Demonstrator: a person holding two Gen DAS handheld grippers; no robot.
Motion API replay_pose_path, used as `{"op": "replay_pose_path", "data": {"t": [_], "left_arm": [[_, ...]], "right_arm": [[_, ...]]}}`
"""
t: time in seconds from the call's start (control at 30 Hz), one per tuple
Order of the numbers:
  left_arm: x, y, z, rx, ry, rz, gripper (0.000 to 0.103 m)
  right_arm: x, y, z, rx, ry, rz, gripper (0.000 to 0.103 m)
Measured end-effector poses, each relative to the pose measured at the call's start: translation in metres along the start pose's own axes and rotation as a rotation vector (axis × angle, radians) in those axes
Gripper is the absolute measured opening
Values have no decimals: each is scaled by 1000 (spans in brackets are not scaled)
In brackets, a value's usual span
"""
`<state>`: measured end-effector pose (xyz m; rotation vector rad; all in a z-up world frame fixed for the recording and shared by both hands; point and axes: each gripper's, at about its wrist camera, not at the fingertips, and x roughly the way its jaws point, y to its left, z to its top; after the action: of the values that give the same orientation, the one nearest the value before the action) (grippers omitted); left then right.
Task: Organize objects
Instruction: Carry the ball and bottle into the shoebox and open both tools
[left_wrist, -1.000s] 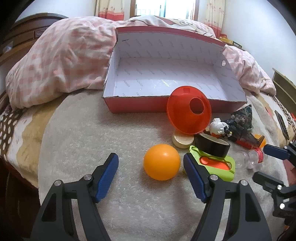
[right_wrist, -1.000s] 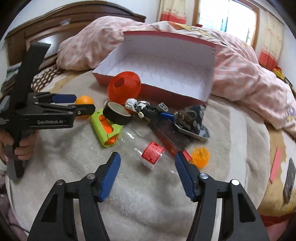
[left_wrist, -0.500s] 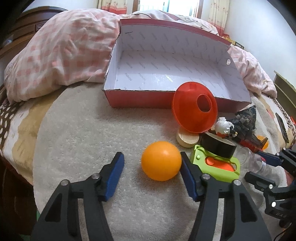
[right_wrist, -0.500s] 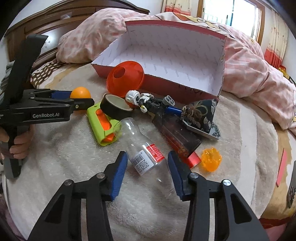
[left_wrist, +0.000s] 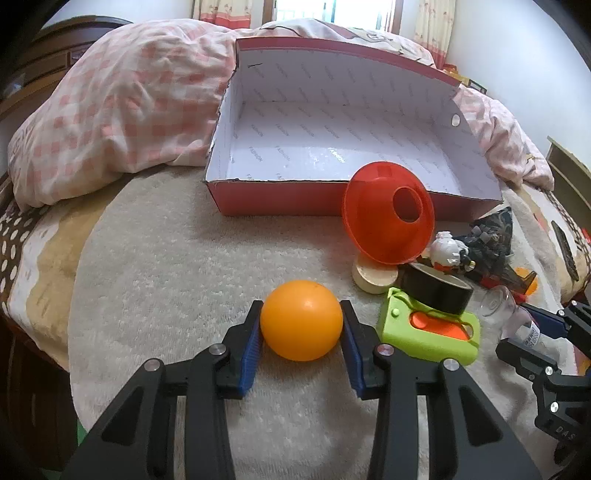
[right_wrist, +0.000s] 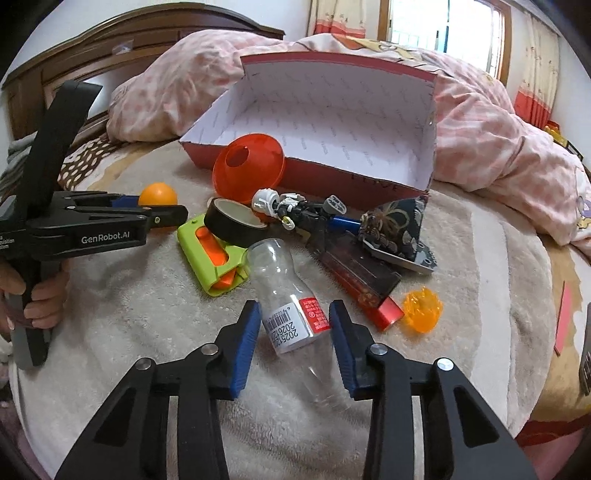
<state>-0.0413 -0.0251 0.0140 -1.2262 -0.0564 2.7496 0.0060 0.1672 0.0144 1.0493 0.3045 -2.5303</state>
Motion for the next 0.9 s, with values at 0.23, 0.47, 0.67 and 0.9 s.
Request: {"op": "replay_pose_path", "data": {"t": [0.23, 0.47, 0.67, 0.9], "left_arm": [[-15, -8, -4, 25, -24, -13, 39], [-34, -15, -4, 43, -53, -31, 39], [-54, -21, 1, 51, -82, -49, 39], [-67, -29, 20, 73, -91, -79, 39]], "right_arm": [[-15, -5, -2, 52, -45, 4, 39], [-27, -14, -2, 129, -80, 24, 39], [-41, -20, 0, 180, -97, 36, 39], [-59, -26, 15, 202, -127, 40, 39]]}}
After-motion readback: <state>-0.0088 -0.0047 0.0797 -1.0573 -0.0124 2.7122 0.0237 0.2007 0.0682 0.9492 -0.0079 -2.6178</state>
